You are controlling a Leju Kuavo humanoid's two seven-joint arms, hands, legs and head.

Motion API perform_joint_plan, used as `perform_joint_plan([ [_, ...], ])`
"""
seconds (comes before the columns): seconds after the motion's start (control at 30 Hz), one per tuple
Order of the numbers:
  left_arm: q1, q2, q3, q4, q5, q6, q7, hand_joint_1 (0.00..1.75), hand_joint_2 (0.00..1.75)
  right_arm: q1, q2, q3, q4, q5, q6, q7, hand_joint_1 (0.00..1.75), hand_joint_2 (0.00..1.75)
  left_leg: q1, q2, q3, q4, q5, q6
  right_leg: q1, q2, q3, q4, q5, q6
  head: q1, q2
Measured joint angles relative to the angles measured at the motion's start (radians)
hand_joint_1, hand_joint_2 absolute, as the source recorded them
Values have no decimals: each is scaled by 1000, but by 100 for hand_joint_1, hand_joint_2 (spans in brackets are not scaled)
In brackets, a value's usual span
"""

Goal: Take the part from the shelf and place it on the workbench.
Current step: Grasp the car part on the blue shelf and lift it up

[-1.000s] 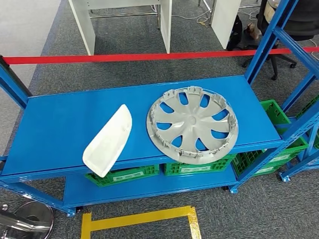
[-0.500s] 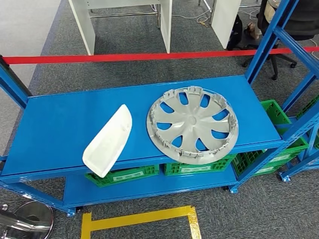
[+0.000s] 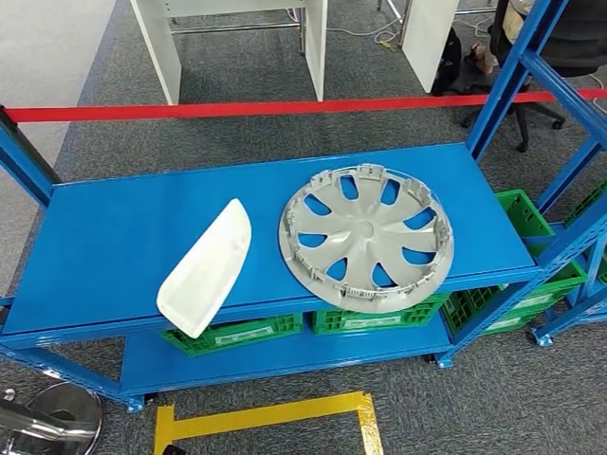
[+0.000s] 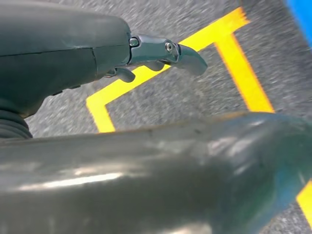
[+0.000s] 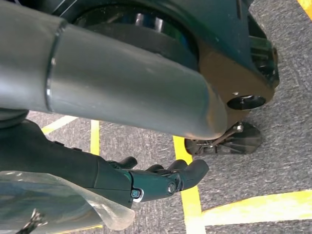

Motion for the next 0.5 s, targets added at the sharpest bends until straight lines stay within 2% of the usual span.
perform_joint_plan([
  [0.27,44,49,-116,-252,-15,31,60,0,0,-11,0,46,23,-41,-7,10,0,0,0,0,1,0,0,0,0,0,1,0,0,0,0,0],
  [0.5,66,122,-229,-483,13,36,70,0,0,-21,0,78,39,-71,-16,28,0,0,0,0,1,0,0,0,0,0,1,0,0,0,0,0],
])
